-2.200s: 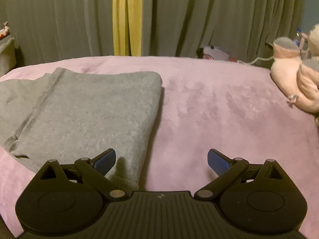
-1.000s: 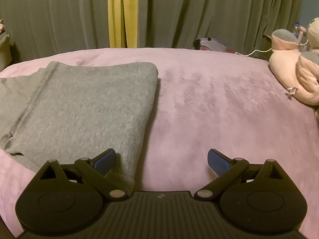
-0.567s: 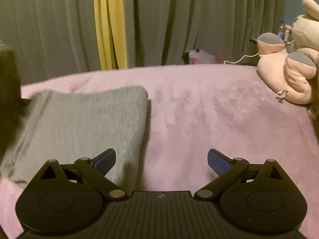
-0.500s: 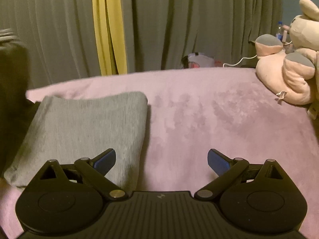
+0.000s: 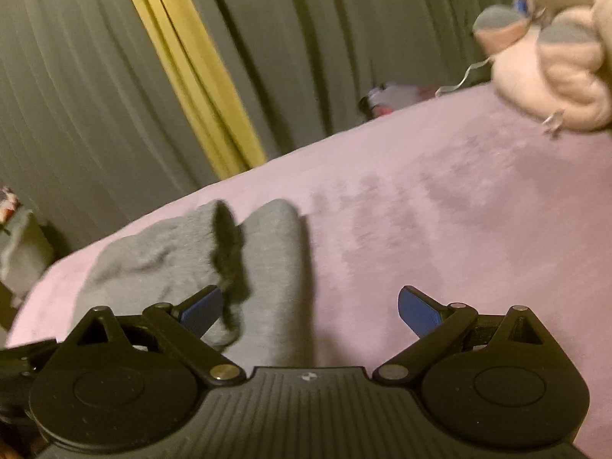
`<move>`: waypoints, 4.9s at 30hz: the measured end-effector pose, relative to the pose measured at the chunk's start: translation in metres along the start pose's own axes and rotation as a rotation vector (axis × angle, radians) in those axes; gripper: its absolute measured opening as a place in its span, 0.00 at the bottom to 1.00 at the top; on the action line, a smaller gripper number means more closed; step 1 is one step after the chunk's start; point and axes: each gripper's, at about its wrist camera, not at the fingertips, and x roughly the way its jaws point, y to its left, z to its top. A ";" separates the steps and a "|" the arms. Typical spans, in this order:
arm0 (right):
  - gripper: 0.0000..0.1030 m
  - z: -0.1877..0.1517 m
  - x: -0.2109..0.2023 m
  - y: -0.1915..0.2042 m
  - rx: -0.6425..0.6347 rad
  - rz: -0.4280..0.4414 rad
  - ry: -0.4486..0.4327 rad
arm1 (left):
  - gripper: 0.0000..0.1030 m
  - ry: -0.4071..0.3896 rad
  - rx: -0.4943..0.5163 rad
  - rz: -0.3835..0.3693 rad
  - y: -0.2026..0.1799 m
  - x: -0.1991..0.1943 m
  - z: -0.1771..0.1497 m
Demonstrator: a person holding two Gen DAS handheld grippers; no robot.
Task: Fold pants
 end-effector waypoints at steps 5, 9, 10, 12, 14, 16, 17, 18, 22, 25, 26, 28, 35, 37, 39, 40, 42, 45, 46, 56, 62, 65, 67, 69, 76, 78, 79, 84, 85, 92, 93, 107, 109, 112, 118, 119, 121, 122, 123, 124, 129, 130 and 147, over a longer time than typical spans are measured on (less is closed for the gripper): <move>0.96 0.001 0.006 0.016 0.016 0.078 0.033 | 0.88 -0.004 -0.272 0.174 0.081 -0.021 -0.010; 0.93 0.006 0.012 0.025 0.058 0.145 0.048 | 0.90 -0.030 -0.459 0.232 0.127 -0.029 -0.033; 0.87 0.008 0.016 0.025 0.075 0.156 0.056 | 0.90 -0.040 -0.531 0.232 0.139 -0.029 -0.042; 0.74 0.010 0.026 0.025 0.122 0.173 0.092 | 0.90 -0.023 -0.644 0.190 0.155 -0.025 -0.052; 0.53 0.009 0.039 0.026 0.170 0.190 0.138 | 0.90 -0.019 -0.694 0.145 0.163 -0.020 -0.056; 0.44 0.008 0.049 0.029 0.194 0.205 0.169 | 0.90 -0.034 -0.665 0.139 0.160 -0.022 -0.056; 0.44 0.008 0.051 0.032 0.191 0.199 0.166 | 0.90 -0.044 -0.628 0.129 0.154 -0.024 -0.055; 0.44 0.010 0.051 0.034 0.182 0.194 0.157 | 0.90 -0.047 -0.595 0.120 0.148 -0.025 -0.055; 0.56 0.018 0.056 0.035 0.217 0.202 0.128 | 0.90 -0.041 -0.470 0.091 0.133 -0.032 -0.054; 0.57 0.021 0.065 0.037 0.214 0.198 0.151 | 0.90 -0.026 -0.428 0.091 0.126 -0.028 -0.055; 0.57 0.020 0.068 0.040 0.207 0.198 0.163 | 0.90 -0.017 -0.428 0.069 0.126 -0.030 -0.057; 0.58 0.019 0.073 0.046 0.181 0.192 0.177 | 0.91 0.006 -0.435 0.024 0.127 -0.030 -0.059; 0.35 0.019 0.071 0.045 0.165 0.168 0.145 | 0.91 0.027 -0.392 0.005 0.116 -0.041 -0.063; 0.39 0.019 0.073 0.043 0.180 0.180 0.158 | 0.91 0.055 -0.372 0.022 0.112 -0.037 -0.064; 0.50 0.019 0.076 0.044 0.184 0.184 0.176 | 0.91 0.054 -0.358 0.033 0.109 -0.035 -0.064; 0.53 0.020 0.080 0.046 0.185 0.196 0.195 | 0.91 0.055 -0.360 0.036 0.109 -0.035 -0.064; 0.53 0.017 0.086 0.046 0.202 0.198 0.214 | 0.91 0.063 -0.372 0.038 0.109 -0.034 -0.064; 0.40 0.017 0.090 0.047 0.201 0.179 0.213 | 0.91 0.090 -0.401 0.035 0.112 -0.030 -0.065; 0.37 0.018 0.088 0.048 0.198 0.179 0.208 | 0.91 0.097 -0.414 0.030 0.113 -0.029 -0.065; 0.25 0.030 0.046 0.049 0.270 0.321 0.096 | 0.91 0.071 -0.496 0.058 0.127 -0.030 -0.066; 0.25 0.001 0.074 0.028 0.302 0.227 0.251 | 0.91 0.075 -0.565 0.061 0.139 -0.027 -0.068; 0.33 0.010 0.070 0.027 0.291 0.240 0.244 | 0.91 0.076 -0.565 0.062 0.140 -0.027 -0.067; 0.63 0.019 0.063 0.027 0.249 0.214 0.193 | 0.92 0.079 -0.562 0.063 0.139 -0.026 -0.066; 0.68 0.021 0.064 0.026 0.237 0.224 0.193 | 0.92 0.084 -0.561 0.064 0.139 -0.025 -0.067; 0.76 0.010 0.107 0.008 0.321 0.295 0.333 | 0.92 0.088 -0.547 0.075 0.134 -0.025 -0.066; 0.80 0.010 0.111 0.007 0.344 0.331 0.344 | 0.93 0.090 -0.540 0.080 0.134 -0.025 -0.066; 0.80 0.010 0.113 0.009 0.341 0.330 0.345 | 0.93 0.091 -0.535 0.083 0.133 -0.025 -0.065; 0.53 0.007 0.112 0.025 0.222 0.281 0.344 | 0.93 0.094 -0.527 0.092 0.132 -0.024 -0.065; 0.51 0.007 0.110 0.025 0.216 0.293 0.340 | 0.93 0.093 -0.526 0.094 0.132 -0.025 -0.065; 0.57 0.012 0.117 0.017 0.254 0.326 0.386 | 0.93 0.095 -0.525 0.099 0.130 -0.027 -0.065; 0.58 0.013 0.118 0.017 0.259 0.327 0.389 | 0.93 0.095 -0.523 0.104 0.128 -0.028 -0.065; 0.67 0.010 0.121 0.036 0.187 0.350 0.383 | 0.94 -0.118 -0.450 0.503 0.152 -0.103 -0.054; 0.43 0.012 0.121 0.038 0.183 0.360 0.388 | 0.94 -0.171 -0.613 0.443 0.175 -0.109 -0.068; 0.47 0.013 0.123 0.029 0.262 0.435 0.393 | 0.94 -0.185 -0.851 0.417 0.207 -0.108 -0.087; 0.77 0.011 0.138 0.040 0.294 0.452 0.415 | 0.94 -0.101 -0.833 0.423 0.209 -0.090 -0.083; 0.77 0.011 0.139 0.043 0.296 0.444 0.413 | 0.94 -0.091 -0.819 0.419 0.207 -0.088 -0.082; 0.46 0.011 0.136 0.050 0.280 0.403 0.389 | 0.94 -0.072 -0.813 0.413 0.211 -0.085 -0.083; 0.40 0.012 0.133 0.054 0.254 0.380 0.375 | 0.94 -0.068 -0.821 0.414 0.211 -0.084 -0.082; 0.40 0.012 0.130 0.056 0.243 0.376 0.366 | 0.94 -0.066 -0.835 0.412 0.213 -0.085 -0.084; 0.39 0.012 0.126 0.059 0.234 0.369 0.355 | 0.94 -0.067 -0.851 0.408 0.215 -0.084 -0.086; 0.37 0.027 0.091 0.089 0.152 0.419 0.259 | 0.94 -0.059 -0.875 0.419 0.216 -0.083 -0.087; 0.37 0.034 0.082 0.094 0.156 0.451 0.236 | 0.94 -0.055 -0.871 0.421 0.217 -0.081 -0.087; 0.37 0.052 0.039 0.087 0.267 0.504 0.166 | 0.94 -0.059 -0.839 0.428 0.211 -0.082 -0.085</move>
